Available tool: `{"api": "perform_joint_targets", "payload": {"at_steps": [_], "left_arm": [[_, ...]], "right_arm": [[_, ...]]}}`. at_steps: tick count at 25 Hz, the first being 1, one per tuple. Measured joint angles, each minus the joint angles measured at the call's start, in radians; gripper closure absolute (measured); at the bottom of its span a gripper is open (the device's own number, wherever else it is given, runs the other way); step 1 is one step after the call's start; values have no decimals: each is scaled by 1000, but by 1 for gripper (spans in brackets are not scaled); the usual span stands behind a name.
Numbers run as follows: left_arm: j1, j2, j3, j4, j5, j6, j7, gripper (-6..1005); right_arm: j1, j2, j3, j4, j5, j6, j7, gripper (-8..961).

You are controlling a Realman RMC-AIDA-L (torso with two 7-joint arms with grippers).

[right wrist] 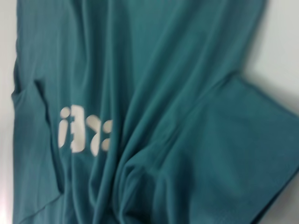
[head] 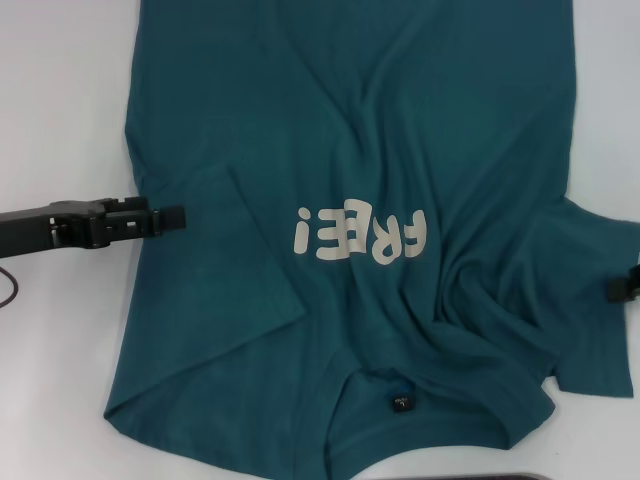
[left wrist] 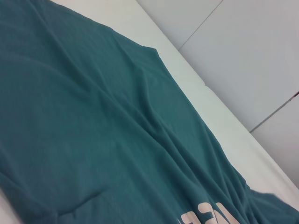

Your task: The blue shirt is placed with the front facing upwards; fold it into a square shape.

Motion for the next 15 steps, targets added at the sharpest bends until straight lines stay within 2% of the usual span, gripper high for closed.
{"api": "perform_joint_targets", "payload": {"at_steps": [2, 6, 9, 15], "left_arm": [[1, 0, -6, 0, 0, 0, 0, 64], [5, 1, -21, 0, 0, 1, 0, 64], [7, 1, -23, 0, 0, 1, 0, 64], [9, 3, -25, 0, 0, 1, 0, 64]], "right_arm": [[-7, -19, 11, -1, 2, 0, 8, 941], [-17, -54, 26, -7, -1, 6, 34, 941], [-21, -67, 26, -18, -1, 9, 47, 940], [-23, -77, 23, -33, -35, 14, 63, 940]]}}
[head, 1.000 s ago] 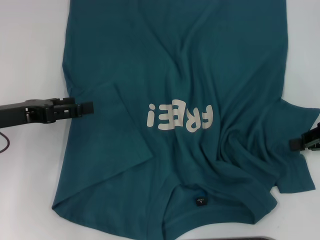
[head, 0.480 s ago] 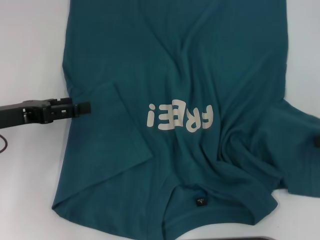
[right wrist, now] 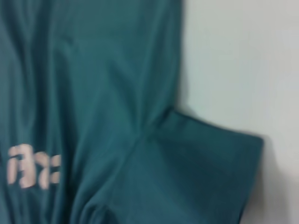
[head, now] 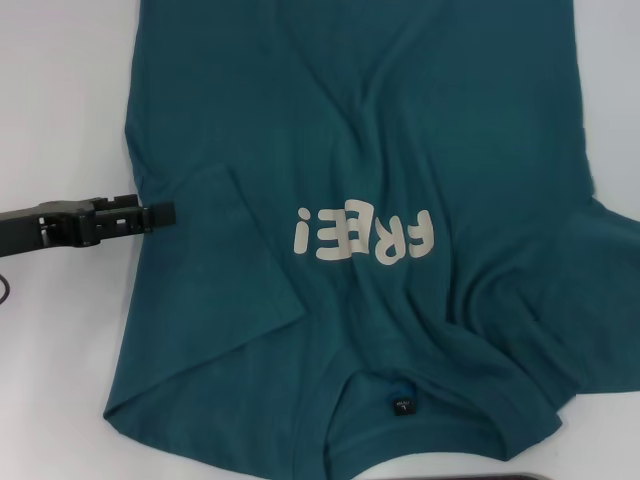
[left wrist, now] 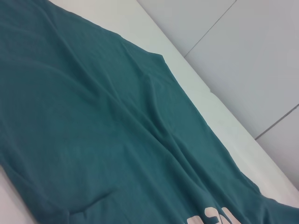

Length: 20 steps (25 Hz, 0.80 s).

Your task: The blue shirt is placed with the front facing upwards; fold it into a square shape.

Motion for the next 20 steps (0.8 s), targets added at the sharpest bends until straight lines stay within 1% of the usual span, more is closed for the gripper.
{"api": "perform_joint_targets", "payload": {"at_steps": [3, 9, 17, 20], "left_arm": [[0, 1, -9, 0, 0, 0, 0, 64], [0, 2, -26, 1, 0, 0, 0, 64], [0, 2, -25, 0, 0, 10, 0, 64], [1, 2, -25, 0, 0, 11, -1, 64]], "right_arm": [[-3, -6, 10, -31, -26, 6, 24, 939], [-3, -16, 25, -82, -28, 22, 66, 939], [65, -19, 26, -84, -26, 47, 73, 938], [88, -23, 22, -85, -25, 30, 77, 938]]}}
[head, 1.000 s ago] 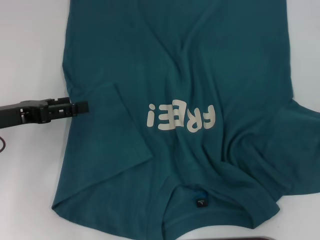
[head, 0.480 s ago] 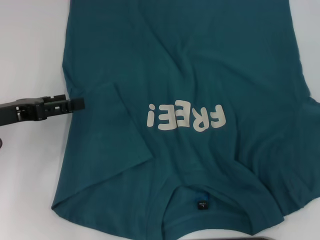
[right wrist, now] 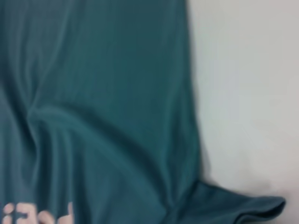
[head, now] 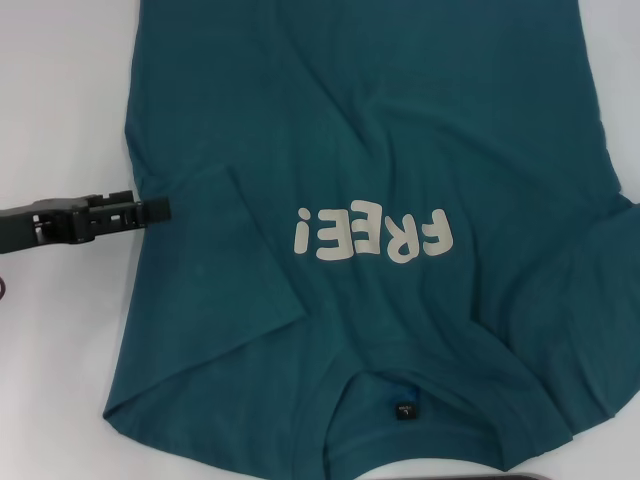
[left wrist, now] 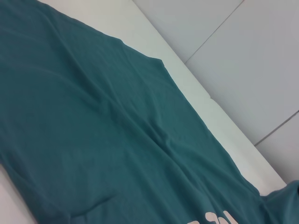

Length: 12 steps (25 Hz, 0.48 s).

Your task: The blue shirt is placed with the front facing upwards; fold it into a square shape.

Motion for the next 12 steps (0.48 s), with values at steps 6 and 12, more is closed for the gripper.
{"api": "perform_joint_targets", "payload": {"at_steps": [6, 12], "left_arm": [[1, -1, 0, 0, 0, -4, 0, 63], [-4, 1, 0, 0, 0, -9, 0, 64]], "right_arm": [[24, 15, -27, 7, -1, -96, -15, 937], [26, 12, -31, 0, 11, -117, -13, 937]]}}
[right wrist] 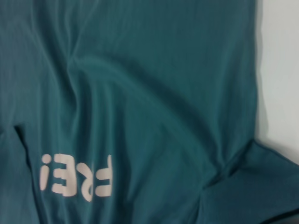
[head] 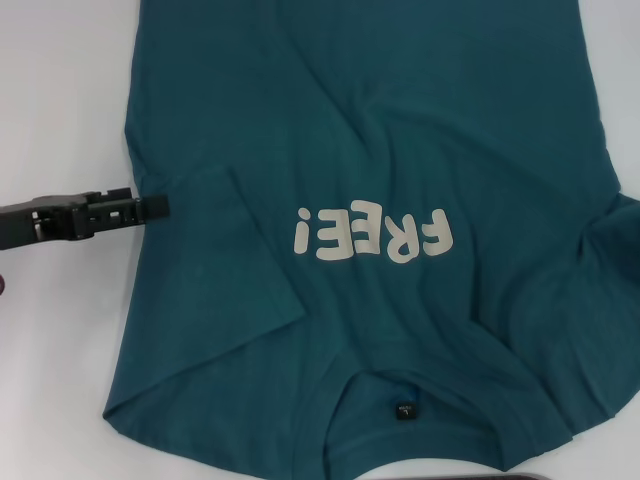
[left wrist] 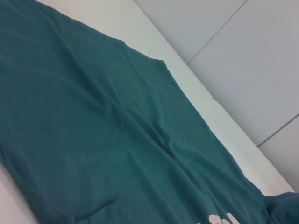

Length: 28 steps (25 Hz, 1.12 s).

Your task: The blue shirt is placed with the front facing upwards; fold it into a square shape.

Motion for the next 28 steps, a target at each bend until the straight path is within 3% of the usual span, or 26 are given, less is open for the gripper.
{"api": "perform_joint_targets", "payload": {"at_steps": [8, 15, 28], "left_arm": [[-5, 0, -1, 0, 0, -2, 0, 64], [-1, 0, -2, 0, 0, -2, 0, 64], [3, -4, -2, 0, 0, 1, 0, 63]], "right_arm": [[11, -2, -15, 0, 12, -23, -5, 936], [-14, -34, 26, -12, 14, 21, 24, 935], [-6, -31, 65, -43, 21, 31, 33, 934]]}}
